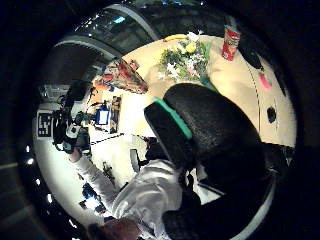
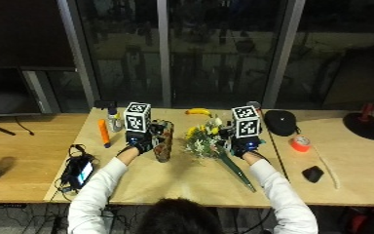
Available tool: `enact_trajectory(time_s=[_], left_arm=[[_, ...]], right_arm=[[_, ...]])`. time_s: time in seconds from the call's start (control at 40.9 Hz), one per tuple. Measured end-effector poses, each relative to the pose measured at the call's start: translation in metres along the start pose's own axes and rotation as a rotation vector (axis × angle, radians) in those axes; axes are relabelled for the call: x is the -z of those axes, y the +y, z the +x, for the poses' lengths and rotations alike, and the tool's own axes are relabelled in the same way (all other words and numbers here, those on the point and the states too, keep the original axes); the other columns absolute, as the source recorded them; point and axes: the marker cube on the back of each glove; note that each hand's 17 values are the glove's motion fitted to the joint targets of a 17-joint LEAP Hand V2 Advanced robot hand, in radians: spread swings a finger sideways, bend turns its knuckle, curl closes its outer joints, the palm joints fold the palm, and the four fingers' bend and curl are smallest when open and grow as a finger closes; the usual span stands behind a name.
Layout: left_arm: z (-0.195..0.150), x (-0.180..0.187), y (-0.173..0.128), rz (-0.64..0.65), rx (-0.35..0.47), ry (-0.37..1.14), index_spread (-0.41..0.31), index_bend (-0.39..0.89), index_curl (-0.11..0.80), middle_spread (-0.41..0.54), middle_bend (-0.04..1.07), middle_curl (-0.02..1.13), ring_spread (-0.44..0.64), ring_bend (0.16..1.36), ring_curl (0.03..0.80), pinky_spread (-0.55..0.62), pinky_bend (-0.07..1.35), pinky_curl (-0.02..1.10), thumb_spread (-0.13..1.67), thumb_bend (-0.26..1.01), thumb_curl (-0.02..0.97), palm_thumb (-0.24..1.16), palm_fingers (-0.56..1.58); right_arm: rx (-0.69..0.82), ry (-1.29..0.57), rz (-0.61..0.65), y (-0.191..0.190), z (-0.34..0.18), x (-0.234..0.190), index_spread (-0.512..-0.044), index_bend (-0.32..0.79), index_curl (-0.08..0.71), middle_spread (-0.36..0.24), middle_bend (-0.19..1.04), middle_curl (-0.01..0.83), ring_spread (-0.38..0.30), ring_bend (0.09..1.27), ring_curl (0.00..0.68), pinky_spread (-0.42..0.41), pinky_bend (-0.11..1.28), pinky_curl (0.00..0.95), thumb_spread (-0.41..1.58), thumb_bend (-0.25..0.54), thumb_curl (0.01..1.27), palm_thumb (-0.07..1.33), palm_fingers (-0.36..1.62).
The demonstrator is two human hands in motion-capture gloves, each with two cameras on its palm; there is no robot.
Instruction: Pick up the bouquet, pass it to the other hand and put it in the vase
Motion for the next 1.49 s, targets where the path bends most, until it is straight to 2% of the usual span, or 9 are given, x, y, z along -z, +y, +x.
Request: enact_trajectory(time_s=[0.122, 0.293, 0.586, 0.733, 0.904, 1.099, 1.27, 1.343, 1.49], left_arm=[[-0.001, -0.004, -0.004, -0.005, 0.008, 0.009, 0.022, 0.16, 0.084, 0.216, 0.14, 0.05, 0.27, 0.46, 0.119, 0.27, 0.37, 0.13, 0.69, 0.09, 0.06, 0.17, 0.2], [0.002, -0.007, -0.004, -0.023, -0.008, 0.007, 0.028, 0.17, 0.145, 0.275, 0.16, 0.09, 0.37, 0.5, 0.161, 0.35, 0.4, 0.18, 0.94, 0.07, 0.101, 0.18, 0.15], [0.009, -0.009, 0.004, -0.011, -0.043, 0.012, 0.031, 0.17, 0.218, 0.31, 0.18, 0.14, 0.42, 0.54, 0.194, 0.39, 0.41, 0.24, 1.11, 0.02, 0.158, 0.19, 0.12], [0.017, -0.014, 0.005, -0.003, -0.06, 0.014, 0.032, 0.16, 0.239, 0.311, 0.18, 0.17, 0.43, 0.54, 0.206, 0.4, 0.42, 0.25, 1.14, 0.0, 0.18, 0.2, 0.11], [0.024, -0.018, 0.013, 0.003, -0.084, 0.012, 0.032, 0.16, 0.259, 0.316, 0.18, 0.19, 0.44, 0.55, 0.217, 0.4, 0.42, 0.27, 1.16, -0.01, 0.2, 0.2, 0.1], [0.027, -0.016, 0.016, 0.096, -0.098, 0.062, 0.032, 0.18, 0.286, 0.314, 0.22, 0.23, 0.45, 0.54, 0.22, 0.43, 0.34, 0.27, 1.18, -0.01, 0.22, 0.23, 0.1], [0.025, -0.029, 0.0, 0.059, -0.096, 0.0, 0.032, 0.16, 0.302, 0.306, 0.21, 0.25, 0.45, 0.53, 0.221, 0.44, 0.31, 0.27, 1.2, 0.0, 0.238, 0.28, 0.11], [0.027, -0.033, 0.0, 0.067, -0.111, -0.012, 0.032, 0.16, 0.303, 0.313, 0.2, 0.26, 0.46, 0.53, 0.225, 0.44, 0.31, 0.28, 1.21, -0.01, 0.242, 0.28, 0.09], [0.035, -0.037, 0.005, 0.082, -0.169, 0.002, 0.032, 0.15, 0.305, 0.318, 0.19, 0.27, 0.46, 0.53, 0.227, 0.45, 0.31, 0.28, 1.22, -0.01, 0.249, 0.3, 0.09]], right_arm=[[0.008, -0.002, 0.005, 0.006, -0.001, -0.001, -0.254, 0.04, 0.026, 0.04, 0.19, 0.083, 0.053, 0.51, 0.166, 0.145, 0.58, 0.2, 0.7, 0.181, 0.07, 0.3, 0.32], [0.014, -0.019, -0.011, 0.012, 0.004, -0.005, -0.314, 0.07, 0.044, 0.051, 0.21, 0.146, 0.069, 0.56, 0.219, 0.182, 0.63, 0.26, 0.98, 0.165, 0.1, 0.31, 0.27], [0.011, -0.058, -0.007, 0.002, 0.008, -0.003, -0.339, 0.09, 0.07, 0.057, 0.26, 0.229, 0.078, 0.6, 0.257, 0.201, 0.64, 0.297, 1.18, 0.12, 0.14, 0.32, 0.24], [0.031, -0.044, -0.074, 0.01, 0.016, -0.002, -0.333, 0.08, 0.075, 0.05, 0.28, 0.26, 0.079, 0.63, 0.274, 0.204, 0.65, 0.308, 1.21, 0.095, 0.16, 0.33, 0.27], [0.0, -0.069, -0.091, 0.001, 0.035, -0.003, -0.361, 0.1, 0.096, 0.034, 0.24, 0.275, 0.089, 0.61, 0.284, 0.205, 0.67, 0.328, 1.19, 0.059, 0.18, 0.35, 0.23], [-0.071, -0.16, -0.151, -0.022, 0.059, -0.019, -0.334, 0.07, 0.092, 0.056, 0.27, 0.3, 0.104, 0.64, 0.292, 0.219, 0.69, 0.335, 1.16, 0.027, 0.22, 0.39, 0.25], [-0.123, -0.267, -0.23, -0.044, 0.078, -0.047, -0.266, 0.06, 0.085, 0.09, 0.29, 0.322, 0.116, 0.66, 0.304, 0.238, 0.73, 0.347, 1.14, 0.003, 0.25, 0.43, 0.3], [-0.21, -0.29, -0.335, -0.046, 0.085, -0.064, -0.238, 0.06, 0.083, 0.106, 0.29, 0.327, 0.122, 0.67, 0.312, 0.24, 0.74, 0.356, 1.13, -0.009, 0.25, 0.43, 0.3], [-0.424, -0.175, -0.603, -0.04, 0.095, -0.106, -0.211, 0.04, 0.067, 0.121, 0.3, 0.341, 0.112, 0.71, 0.325, 0.235, 0.77, 0.362, 1.12, -0.018, 0.27, 0.44, 0.33]])
